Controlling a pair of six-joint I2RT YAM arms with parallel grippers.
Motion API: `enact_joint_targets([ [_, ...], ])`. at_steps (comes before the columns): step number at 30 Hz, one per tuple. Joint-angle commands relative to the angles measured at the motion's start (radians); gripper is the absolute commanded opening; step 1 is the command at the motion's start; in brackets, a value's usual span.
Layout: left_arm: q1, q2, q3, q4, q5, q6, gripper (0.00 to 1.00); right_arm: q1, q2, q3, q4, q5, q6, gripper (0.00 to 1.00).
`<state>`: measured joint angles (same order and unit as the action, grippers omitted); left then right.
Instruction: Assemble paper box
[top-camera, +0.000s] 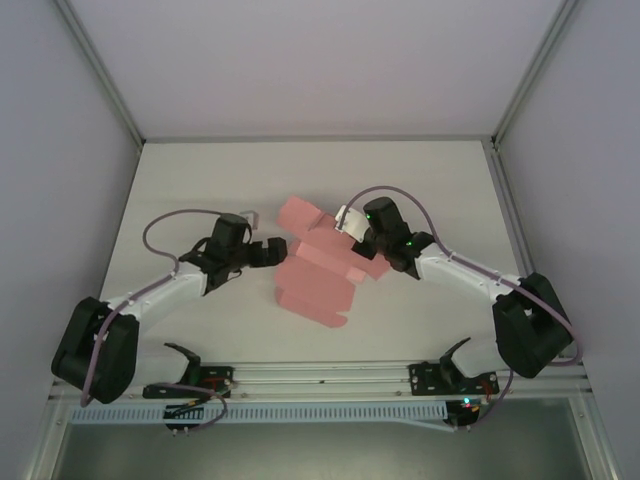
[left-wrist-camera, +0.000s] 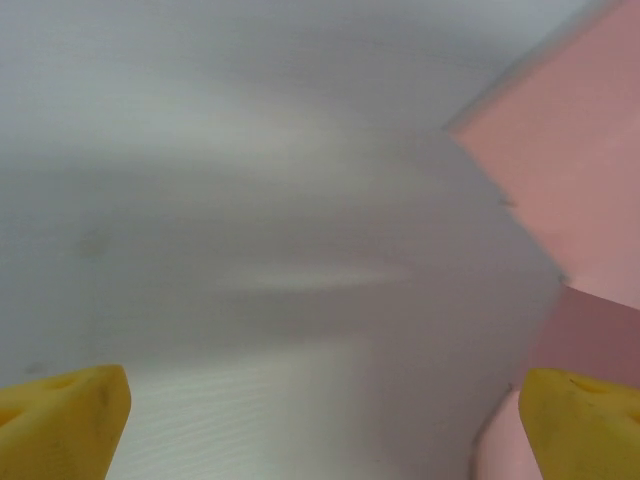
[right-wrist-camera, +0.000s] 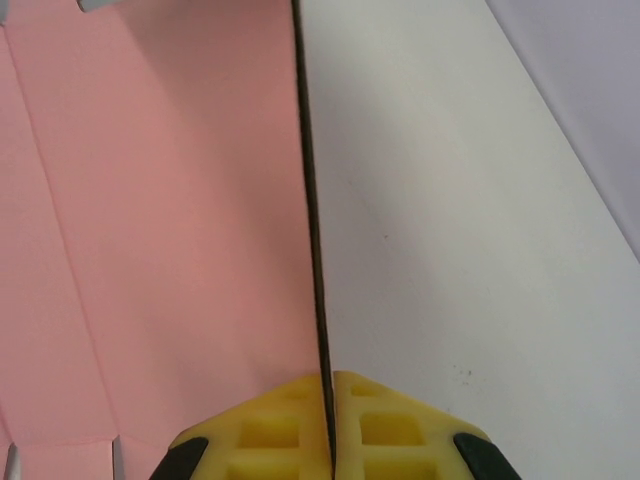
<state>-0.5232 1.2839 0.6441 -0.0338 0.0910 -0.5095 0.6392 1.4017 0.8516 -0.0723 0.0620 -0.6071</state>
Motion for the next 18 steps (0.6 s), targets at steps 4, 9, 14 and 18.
enact_joint_targets([
  [4,-0.047,0.017,0.029,0.077,0.058,0.062,1.00,-0.002,-0.026,-0.014,0.014,-0.023,0.035,0.00],
  [9,-0.067,0.109,0.055,0.091,0.053,0.056,1.00,-0.001,-0.042,-0.023,0.020,-0.055,0.046,0.00],
  [14,-0.158,0.199,0.121,0.074,-0.109,0.071,1.00,-0.002,-0.047,-0.029,0.010,-0.090,0.050,0.00],
  [18,-0.201,0.244,0.158,0.060,-0.196,0.046,1.00,0.000,-0.034,-0.032,0.002,-0.092,0.045,0.00],
])
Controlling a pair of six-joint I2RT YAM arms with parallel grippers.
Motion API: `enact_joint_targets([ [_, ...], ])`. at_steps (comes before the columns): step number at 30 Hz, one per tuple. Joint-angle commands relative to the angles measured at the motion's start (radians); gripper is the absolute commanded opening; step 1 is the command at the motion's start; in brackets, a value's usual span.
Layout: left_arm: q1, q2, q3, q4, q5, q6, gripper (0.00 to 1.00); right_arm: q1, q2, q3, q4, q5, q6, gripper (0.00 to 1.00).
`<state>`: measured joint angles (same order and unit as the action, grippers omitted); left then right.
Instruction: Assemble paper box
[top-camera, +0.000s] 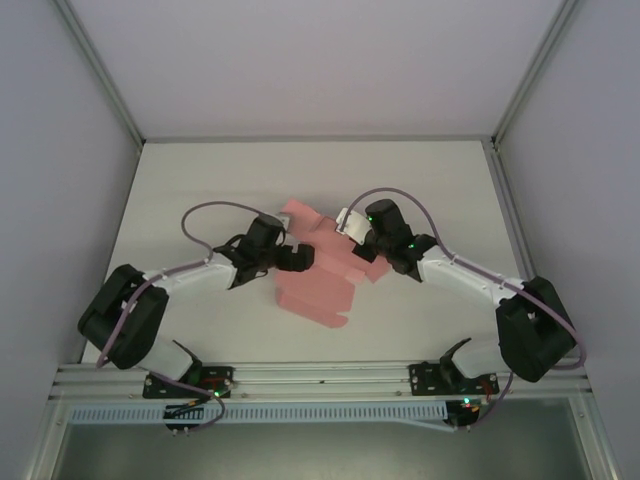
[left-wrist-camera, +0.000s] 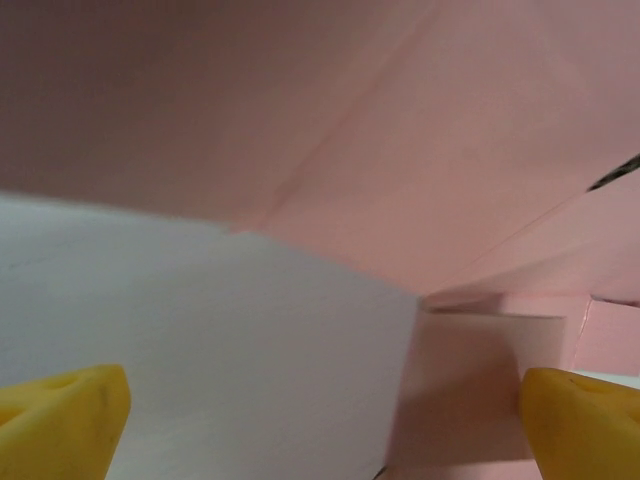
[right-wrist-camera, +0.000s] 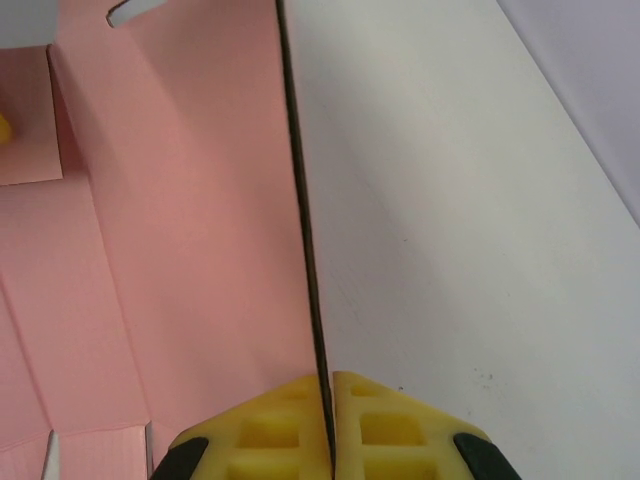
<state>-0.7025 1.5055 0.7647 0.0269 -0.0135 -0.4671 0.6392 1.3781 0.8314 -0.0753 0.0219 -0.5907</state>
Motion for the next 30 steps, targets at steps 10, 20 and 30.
enact_joint_targets([
  [10,-0.020,-0.102,-0.017,-0.111,-0.128,-0.054,1.00,0.065,0.146,0.016,-0.001,0.368,-0.158,0.00],
  [20,0.115,-0.273,-0.070,-0.193,-0.178,-0.078,0.99,0.145,0.195,-0.029,0.282,0.567,-0.288,0.00],
  [30,0.174,-0.283,-0.097,-0.085,0.005,-0.052,0.99,0.194,0.142,-0.047,0.402,0.676,-0.424,0.00],
])
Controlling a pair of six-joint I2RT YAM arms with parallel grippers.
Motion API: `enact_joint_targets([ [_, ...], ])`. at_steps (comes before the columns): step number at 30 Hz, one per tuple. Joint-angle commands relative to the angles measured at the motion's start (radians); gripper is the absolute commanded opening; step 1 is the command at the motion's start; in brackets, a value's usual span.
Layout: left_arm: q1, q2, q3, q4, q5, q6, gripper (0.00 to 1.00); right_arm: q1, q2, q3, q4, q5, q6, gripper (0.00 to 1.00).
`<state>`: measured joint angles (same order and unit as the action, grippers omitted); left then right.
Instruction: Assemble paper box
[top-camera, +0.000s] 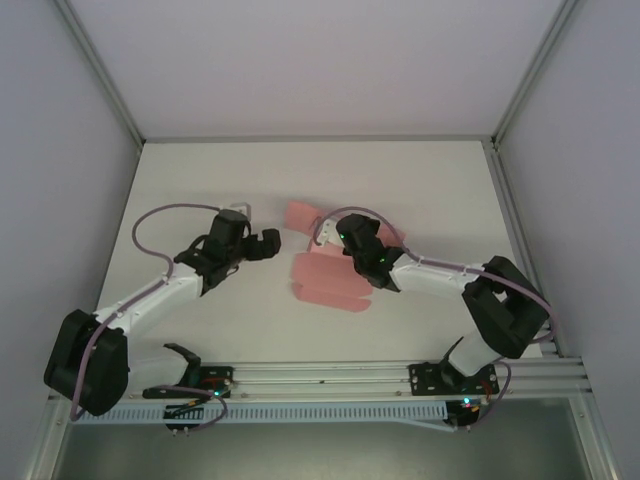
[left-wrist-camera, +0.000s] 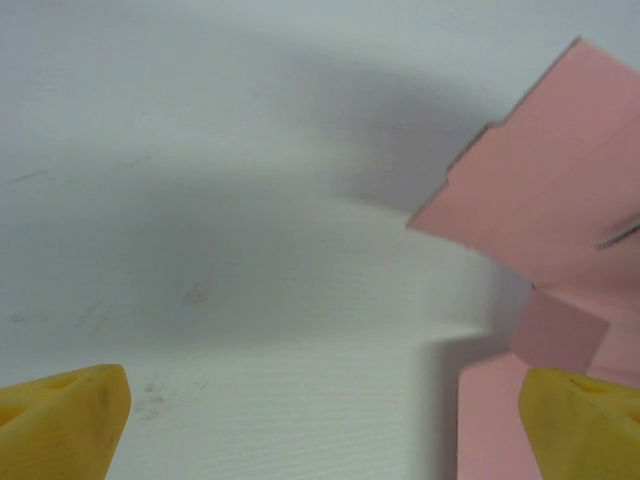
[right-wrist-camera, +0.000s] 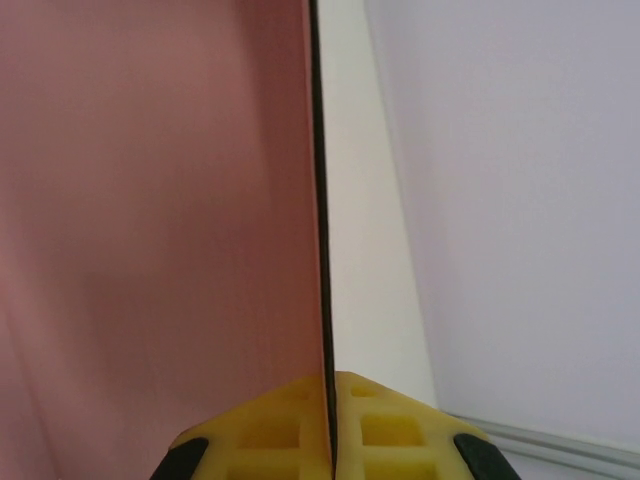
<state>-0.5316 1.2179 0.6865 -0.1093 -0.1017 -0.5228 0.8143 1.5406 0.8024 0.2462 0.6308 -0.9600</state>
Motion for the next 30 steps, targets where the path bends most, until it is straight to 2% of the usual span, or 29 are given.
enact_joint_targets([
  [1,0.003,0.015,-0.026,0.067,0.118,-0.004,0.98,0.029,-0.020,-0.031,0.103,0.074,-0.061,0.00],
  [3,0.002,0.034,-0.042,0.106,0.183,-0.021,0.93,0.051,-0.012,-0.062,0.161,0.101,-0.081,0.00],
  [6,-0.024,0.061,-0.076,0.211,0.344,-0.054,0.78,0.060,0.016,-0.079,0.183,0.147,-0.081,0.00],
  [8,-0.069,0.090,-0.078,0.243,0.402,-0.073,0.70,0.059,0.024,-0.085,0.191,0.153,-0.066,0.00],
  [12,-0.136,0.186,-0.030,0.180,0.387,-0.060,0.61,0.060,0.004,-0.085,0.188,0.129,-0.024,0.00],
  [14,-0.145,0.230,-0.028,0.179,0.376,-0.082,0.46,0.058,-0.010,-0.084,0.166,0.104,-0.003,0.00],
  [20,-0.166,0.362,-0.035,0.288,0.408,-0.123,0.20,0.059,-0.010,-0.102,0.142,0.089,0.023,0.00],
  [25,-0.166,0.458,0.000,0.277,0.388,-0.126,0.08,0.069,-0.046,-0.120,0.031,-0.004,0.065,0.00],
  [27,-0.165,0.465,0.002,0.279,0.387,-0.126,0.08,0.084,-0.060,-0.130,-0.027,-0.042,0.072,0.00],
  [30,-0.165,0.457,0.001,0.263,0.370,-0.125,0.08,0.109,-0.057,-0.152,-0.065,-0.024,0.094,0.00],
])
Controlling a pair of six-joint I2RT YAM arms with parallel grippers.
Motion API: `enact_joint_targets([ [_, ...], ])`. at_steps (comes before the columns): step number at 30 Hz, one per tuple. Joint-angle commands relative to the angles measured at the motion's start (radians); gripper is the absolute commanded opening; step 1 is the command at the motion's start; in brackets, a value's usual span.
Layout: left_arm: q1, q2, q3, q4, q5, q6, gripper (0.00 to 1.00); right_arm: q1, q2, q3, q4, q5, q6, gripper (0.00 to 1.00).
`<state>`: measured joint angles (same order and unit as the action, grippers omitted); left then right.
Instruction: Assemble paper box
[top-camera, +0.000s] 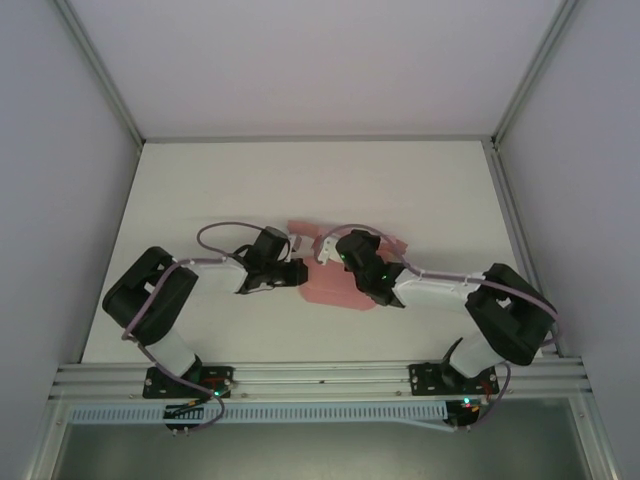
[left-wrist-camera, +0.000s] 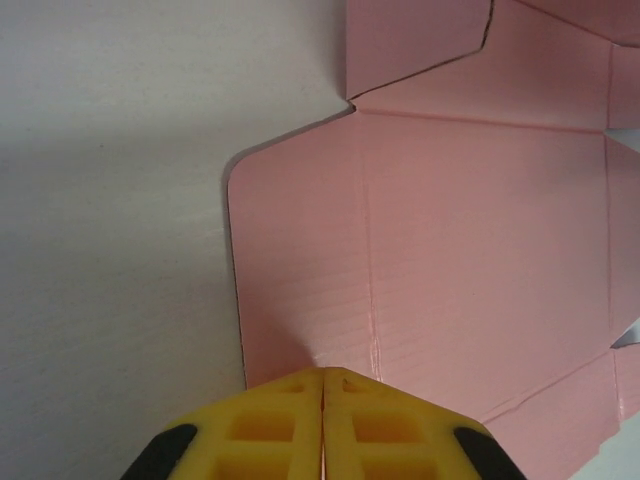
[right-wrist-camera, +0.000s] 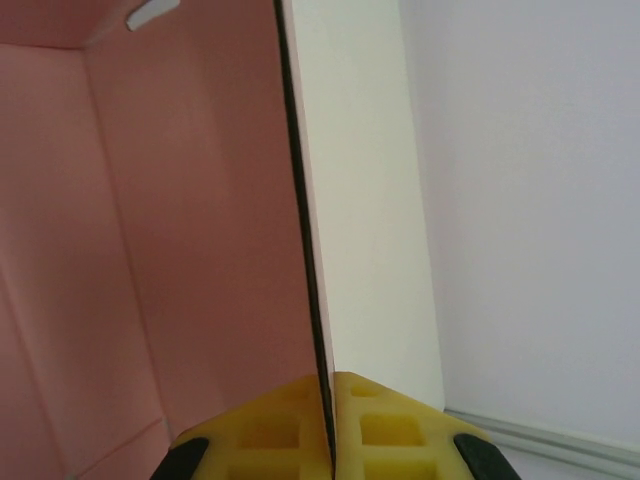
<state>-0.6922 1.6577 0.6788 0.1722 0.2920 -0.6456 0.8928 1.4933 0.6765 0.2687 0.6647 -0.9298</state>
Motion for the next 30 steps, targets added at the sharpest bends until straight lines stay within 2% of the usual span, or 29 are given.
enact_joint_targets([
  [1,-0.005,0.015,0.008,-0.022,-0.032,-0.003,0.08,0.037,-0.005,-0.029,-0.101,-0.041,0.078,0.00],
  [5,-0.006,0.010,0.009,-0.035,-0.034,0.002,0.07,0.058,0.032,-0.036,-0.163,-0.009,0.139,0.00],
  [9,-0.007,-0.001,0.019,-0.055,-0.029,0.019,0.08,0.056,0.059,-0.045,-0.099,0.019,0.128,0.00],
  [14,-0.006,-0.045,0.021,-0.072,-0.025,0.031,0.11,0.005,0.038,-0.018,-0.060,0.007,0.092,0.00],
  [16,-0.007,-0.085,0.020,-0.085,-0.020,0.039,0.16,-0.022,0.033,0.006,-0.067,-0.006,0.080,0.00],
  [18,-0.006,-0.143,0.027,-0.114,-0.032,0.051,0.30,-0.048,0.030,0.031,-0.070,-0.025,0.066,0.00],
  [20,-0.006,-0.207,0.041,-0.162,-0.068,0.069,0.52,-0.072,0.028,0.050,-0.077,-0.064,0.048,0.00],
  [22,0.008,-0.271,0.067,-0.224,-0.127,0.094,0.67,-0.106,0.033,0.082,-0.136,-0.154,0.031,0.00],
  [25,0.078,-0.338,0.113,-0.329,-0.230,0.118,0.94,-0.149,0.059,0.120,-0.168,-0.240,0.013,0.00],
  [26,0.115,-0.350,0.121,-0.340,-0.245,0.121,0.99,-0.155,0.071,0.123,-0.164,-0.244,-0.006,0.00],
  [30,0.279,-0.312,0.164,-0.315,-0.277,0.143,1.00,-0.167,0.124,0.152,-0.147,-0.247,-0.053,0.00],
])
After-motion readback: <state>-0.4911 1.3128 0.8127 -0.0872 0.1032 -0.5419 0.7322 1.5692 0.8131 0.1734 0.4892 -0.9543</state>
